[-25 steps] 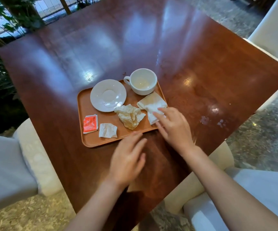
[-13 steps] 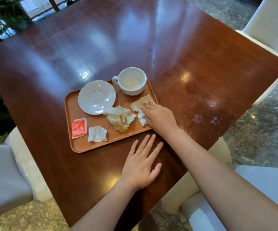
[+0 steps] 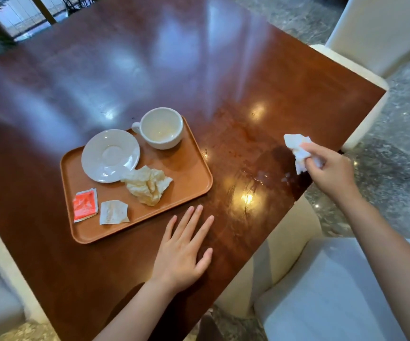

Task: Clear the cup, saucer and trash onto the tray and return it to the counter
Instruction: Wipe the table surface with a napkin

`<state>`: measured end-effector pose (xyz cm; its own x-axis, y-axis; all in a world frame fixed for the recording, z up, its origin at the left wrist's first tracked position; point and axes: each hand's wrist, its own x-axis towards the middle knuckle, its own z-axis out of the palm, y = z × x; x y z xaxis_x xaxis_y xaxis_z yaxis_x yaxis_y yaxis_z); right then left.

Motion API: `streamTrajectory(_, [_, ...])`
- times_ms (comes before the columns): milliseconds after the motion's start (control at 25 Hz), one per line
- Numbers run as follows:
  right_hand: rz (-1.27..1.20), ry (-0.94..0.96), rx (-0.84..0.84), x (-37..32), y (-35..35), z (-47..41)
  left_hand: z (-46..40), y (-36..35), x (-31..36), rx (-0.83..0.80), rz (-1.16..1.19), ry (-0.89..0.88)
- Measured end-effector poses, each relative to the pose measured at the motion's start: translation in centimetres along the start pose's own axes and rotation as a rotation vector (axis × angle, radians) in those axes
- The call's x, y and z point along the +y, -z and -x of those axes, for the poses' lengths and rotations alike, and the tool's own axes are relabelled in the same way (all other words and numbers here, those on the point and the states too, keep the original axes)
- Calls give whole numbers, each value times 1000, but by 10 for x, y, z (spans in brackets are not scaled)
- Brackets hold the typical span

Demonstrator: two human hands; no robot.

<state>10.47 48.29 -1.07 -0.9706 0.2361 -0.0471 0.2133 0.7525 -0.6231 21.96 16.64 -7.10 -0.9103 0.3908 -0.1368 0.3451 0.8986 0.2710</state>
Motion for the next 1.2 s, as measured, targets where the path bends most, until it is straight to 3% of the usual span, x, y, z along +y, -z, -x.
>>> streamTrajectory(80, [105, 20, -117, 17, -5, -4, 1, 0, 0, -9, 2, 4])
streamTrajectory(240, [342, 245, -235, 22, -29, -9, 1, 0, 0, -24, -7, 12])
streamTrajectory(360, [453, 203, -278, 27, -46, -3, 1, 2, 1, -27, -7, 11])
streamTrajectory(520, [443, 193, -332, 23, -51, 0, 1, 1, 1, -24, -12, 11])
streamTrajectory(720, [427, 414, -474, -10, -76, 13, 0, 1, 0, -16, -23, 6])
streamTrajectory(1000, [351, 651, -609, -4, -71, 76, 1, 2, -1, -14, -14, 8])
streamTrajectory(1120, [213, 647, -725, -4, -66, 94, 0, 2, -1, -4, -12, 3])
streamTrajectory(1200, [-5, 532, -739, -11, -61, 100, 0, 2, -1, 2, -8, 1])
